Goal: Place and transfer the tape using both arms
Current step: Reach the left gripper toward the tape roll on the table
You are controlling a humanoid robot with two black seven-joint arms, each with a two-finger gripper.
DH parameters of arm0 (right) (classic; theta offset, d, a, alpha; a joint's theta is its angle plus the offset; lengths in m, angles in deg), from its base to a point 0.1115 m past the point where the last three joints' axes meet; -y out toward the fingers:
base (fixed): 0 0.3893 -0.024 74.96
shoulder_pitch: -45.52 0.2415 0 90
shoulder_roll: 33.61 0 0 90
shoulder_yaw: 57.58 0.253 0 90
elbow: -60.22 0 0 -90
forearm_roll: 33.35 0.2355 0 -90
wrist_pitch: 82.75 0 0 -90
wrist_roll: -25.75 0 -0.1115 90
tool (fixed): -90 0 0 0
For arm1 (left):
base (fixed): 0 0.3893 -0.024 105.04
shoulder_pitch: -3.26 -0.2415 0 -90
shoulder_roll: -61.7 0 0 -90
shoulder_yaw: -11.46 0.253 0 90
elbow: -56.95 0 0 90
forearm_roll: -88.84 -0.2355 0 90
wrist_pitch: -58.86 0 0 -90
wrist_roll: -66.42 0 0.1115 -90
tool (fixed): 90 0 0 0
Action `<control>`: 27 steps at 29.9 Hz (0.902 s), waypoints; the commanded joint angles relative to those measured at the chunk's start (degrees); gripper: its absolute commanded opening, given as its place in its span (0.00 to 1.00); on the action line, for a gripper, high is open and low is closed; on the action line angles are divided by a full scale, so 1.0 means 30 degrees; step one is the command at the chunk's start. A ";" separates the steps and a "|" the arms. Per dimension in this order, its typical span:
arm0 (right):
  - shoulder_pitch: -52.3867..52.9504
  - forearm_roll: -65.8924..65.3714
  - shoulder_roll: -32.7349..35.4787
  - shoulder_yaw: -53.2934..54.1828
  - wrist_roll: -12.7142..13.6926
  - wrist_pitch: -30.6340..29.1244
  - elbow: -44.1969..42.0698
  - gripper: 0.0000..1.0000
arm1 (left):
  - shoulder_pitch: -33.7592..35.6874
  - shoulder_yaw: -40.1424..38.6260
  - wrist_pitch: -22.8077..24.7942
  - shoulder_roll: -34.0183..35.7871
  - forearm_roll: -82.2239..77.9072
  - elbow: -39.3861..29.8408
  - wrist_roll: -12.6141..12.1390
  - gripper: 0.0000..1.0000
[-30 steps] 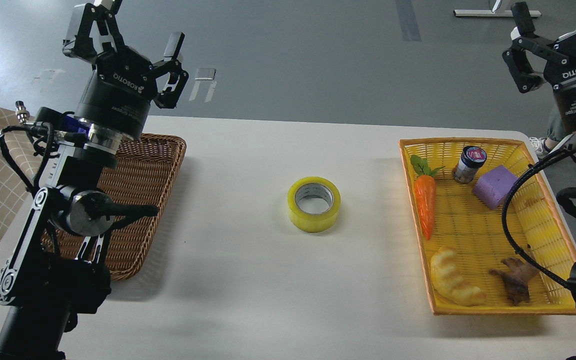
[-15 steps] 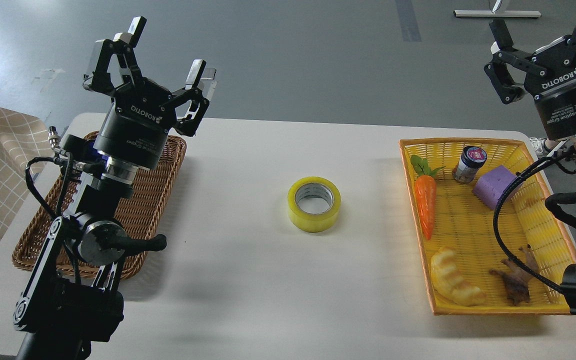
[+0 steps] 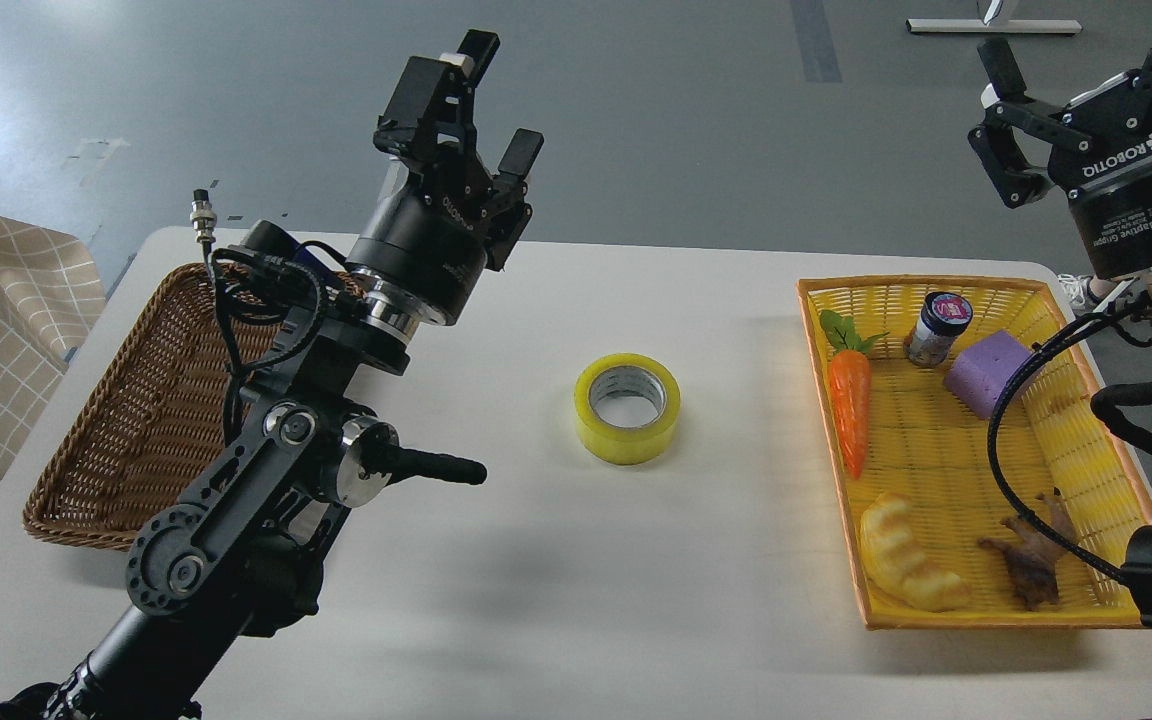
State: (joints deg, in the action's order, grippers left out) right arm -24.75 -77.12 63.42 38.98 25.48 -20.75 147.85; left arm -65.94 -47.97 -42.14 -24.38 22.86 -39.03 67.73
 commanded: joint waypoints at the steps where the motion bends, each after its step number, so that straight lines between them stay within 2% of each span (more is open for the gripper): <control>1: 0.0014 0.0030 -0.0117 0.0126 -0.0025 0.0000 0.0144 1.00 | 0.1004 0.1755 -0.0845 0.0186 -0.3133 0.1082 -0.0879 0.98; 3: 0.0043 0.0030 -0.0147 0.0156 -0.0025 0.0000 0.0174 1.00 | 0.1473 0.2488 -0.0845 0.0158 -0.4221 0.2135 -0.1111 0.98; 9: -0.0015 0.0059 -0.0147 0.0244 -0.0054 0.0000 0.0028 1.00 | 0.2705 0.3079 -0.0962 0.0215 -0.5306 0.5154 -0.0880 0.98; 19: -0.0074 0.0059 -0.0147 0.0683 -0.0142 0.0000 -0.0090 1.00 | 0.3379 0.3547 -0.0494 0.2705 -0.6307 0.5073 -0.0615 0.98; 21: -0.0074 0.0059 -0.0147 0.0713 -0.0142 0.0000 -0.0090 1.00 | 0.3847 0.4189 -0.0319 0.2911 -0.6395 0.4925 -0.0644 0.98; 25: -0.0103 0.0088 -0.0147 0.0889 -0.0113 0.0000 -0.0090 1.00 | 0.4901 0.6443 -0.0171 0.4723 -0.7009 0.5130 -0.0703 0.98; 27: -0.0220 0.0088 -0.0118 0.0889 -0.0113 0.0000 -0.0090 1.00 | 0.5634 0.8463 -0.0171 0.6013 -0.8556 0.5247 -0.0820 0.98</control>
State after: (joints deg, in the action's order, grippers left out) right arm -25.09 -76.88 62.98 41.58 25.05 -20.75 147.58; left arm -51.64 -29.27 -42.71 -10.96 1.75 -23.78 65.69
